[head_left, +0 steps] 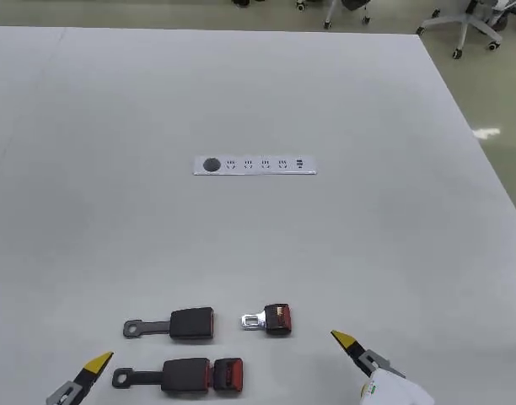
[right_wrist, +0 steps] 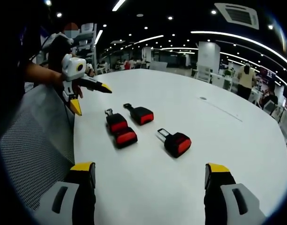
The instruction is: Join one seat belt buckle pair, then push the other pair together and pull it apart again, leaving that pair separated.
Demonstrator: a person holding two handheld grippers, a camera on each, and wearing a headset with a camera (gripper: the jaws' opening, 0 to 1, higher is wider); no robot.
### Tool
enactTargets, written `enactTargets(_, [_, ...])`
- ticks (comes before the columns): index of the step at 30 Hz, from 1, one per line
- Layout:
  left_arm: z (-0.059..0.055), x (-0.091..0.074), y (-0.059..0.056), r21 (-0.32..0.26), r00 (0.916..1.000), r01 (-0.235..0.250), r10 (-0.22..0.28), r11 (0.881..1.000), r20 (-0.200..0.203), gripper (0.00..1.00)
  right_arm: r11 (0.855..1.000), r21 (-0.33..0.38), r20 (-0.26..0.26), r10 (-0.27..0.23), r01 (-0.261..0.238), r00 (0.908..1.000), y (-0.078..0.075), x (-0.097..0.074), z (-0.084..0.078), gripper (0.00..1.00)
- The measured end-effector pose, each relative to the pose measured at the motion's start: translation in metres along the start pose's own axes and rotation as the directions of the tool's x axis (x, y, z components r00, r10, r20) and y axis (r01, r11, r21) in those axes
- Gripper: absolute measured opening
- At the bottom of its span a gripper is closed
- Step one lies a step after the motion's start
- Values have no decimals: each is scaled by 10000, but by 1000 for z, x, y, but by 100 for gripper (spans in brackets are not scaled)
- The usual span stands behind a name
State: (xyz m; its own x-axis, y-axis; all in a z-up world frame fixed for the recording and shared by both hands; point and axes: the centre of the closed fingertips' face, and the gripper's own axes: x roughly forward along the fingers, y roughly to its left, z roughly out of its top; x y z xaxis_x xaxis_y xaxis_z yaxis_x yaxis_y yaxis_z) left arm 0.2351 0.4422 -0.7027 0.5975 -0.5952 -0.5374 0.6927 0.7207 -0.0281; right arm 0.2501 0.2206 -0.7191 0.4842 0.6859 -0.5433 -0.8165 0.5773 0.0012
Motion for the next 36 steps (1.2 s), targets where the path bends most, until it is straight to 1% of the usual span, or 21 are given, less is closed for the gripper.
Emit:
enactTargets(5, [0, 0, 0, -5, 10000, -2, 2, 10000, 23, 100, 10000, 23, 19, 1, -1, 10000, 0, 0, -1, 99])
enactTargets(7, [3, 0, -1, -12, 10000, -10, 10, 10000, 41, 100, 10000, 21, 12, 11, -11, 10000, 0, 0, -1, 99])
enactTargets(11, [2, 0, 0, -28, 10000, -26, 26, 10000, 58, 100, 10000, 27, -14, 56, -56, 10000, 1, 0, -2, 99])
enactTargets(15, [-2, 1, 2, -26, 10000, -10, 10, 10000, 70, 100, 10000, 8, 3, 47, -47, 10000, 0, 0, -2, 99])
enactTargets(19, [-4, 1, 2, -36, 10000, 6, -6, 10000, 58, 100, 10000, -4, 0, 50, -50, 10000, 1, 0, -2, 99])
enactTargets(27, [0, 1, 0, -26, 10000, 17, -17, 10000, 42, 100, 10000, -15, 13, 67, -67, 10000, 2, 1, -2, 99])
enactTargets(31, [-3, 1, 1, -17, 10000, 9, -9, 10000, 43, 100, 10000, -18, 5, 81, -81, 10000, 2, 2, -2, 99])
enactTargets(36, [-1, 0, 2, -30, 10000, -17, 17, 10000, 78, 100, 10000, -20, -9, 95, -95, 10000, 2, 2, -3, 99])
